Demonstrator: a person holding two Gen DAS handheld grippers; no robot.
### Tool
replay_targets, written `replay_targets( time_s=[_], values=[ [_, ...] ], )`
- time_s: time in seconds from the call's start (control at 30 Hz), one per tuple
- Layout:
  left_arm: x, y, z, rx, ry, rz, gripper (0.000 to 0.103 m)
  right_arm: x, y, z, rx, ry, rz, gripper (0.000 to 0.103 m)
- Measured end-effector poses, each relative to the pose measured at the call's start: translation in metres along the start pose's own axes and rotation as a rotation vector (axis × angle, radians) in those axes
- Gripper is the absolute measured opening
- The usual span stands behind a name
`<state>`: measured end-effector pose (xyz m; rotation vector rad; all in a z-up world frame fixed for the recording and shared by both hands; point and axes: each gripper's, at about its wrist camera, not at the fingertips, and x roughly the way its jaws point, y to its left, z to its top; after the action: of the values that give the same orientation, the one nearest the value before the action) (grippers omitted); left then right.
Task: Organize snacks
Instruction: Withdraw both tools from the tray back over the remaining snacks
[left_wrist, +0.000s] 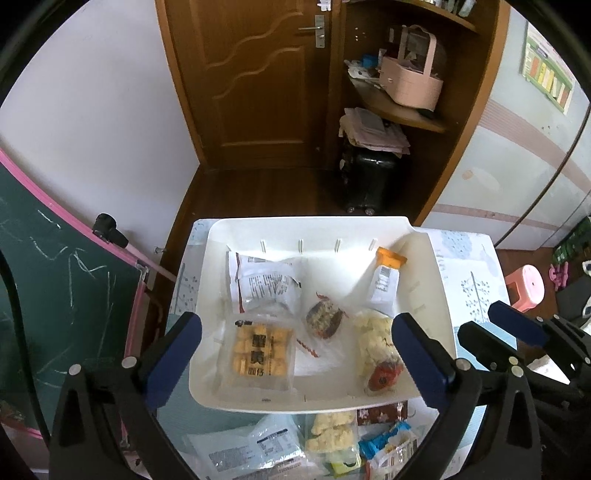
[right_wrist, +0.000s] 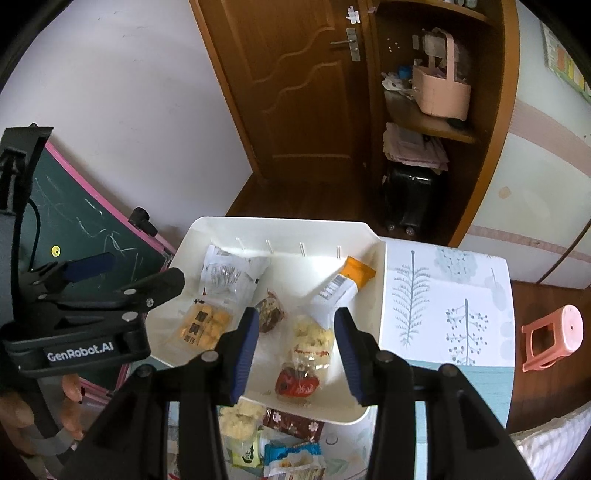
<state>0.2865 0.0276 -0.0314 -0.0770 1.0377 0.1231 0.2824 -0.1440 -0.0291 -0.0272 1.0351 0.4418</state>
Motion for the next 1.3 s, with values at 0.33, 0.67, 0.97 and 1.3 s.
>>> replay_targets(
  time_s=[0.33, 0.67, 0.97, 1.3],
  values=[
    [-0.033, -0.006, -0.019, 0.052, -0.017, -0.022, 0.102, -0.019, 0.001, -0.022, 0.023, 0.001, -0.004, 0.043],
    [-0.079, 0.01, -0.038, 0.138, -0.061, -0.062, 0.102, -0.059, 0.017, -0.043, 0.052, -0.047, -0.046, 0.044],
    [-0.105, 0.038, -0.073, 0.277, -0.073, -0.091, 0.102, -0.088, 0.042, -0.079, 0.138, -0.088, -0.1, 0.055],
    [-0.083, 0.07, -0.125, 0.347, 0.032, -0.188, 0.102, -0.089, 0.067, -0.122, 0.216, -0.058, -0.144, 0.055]
  ],
)
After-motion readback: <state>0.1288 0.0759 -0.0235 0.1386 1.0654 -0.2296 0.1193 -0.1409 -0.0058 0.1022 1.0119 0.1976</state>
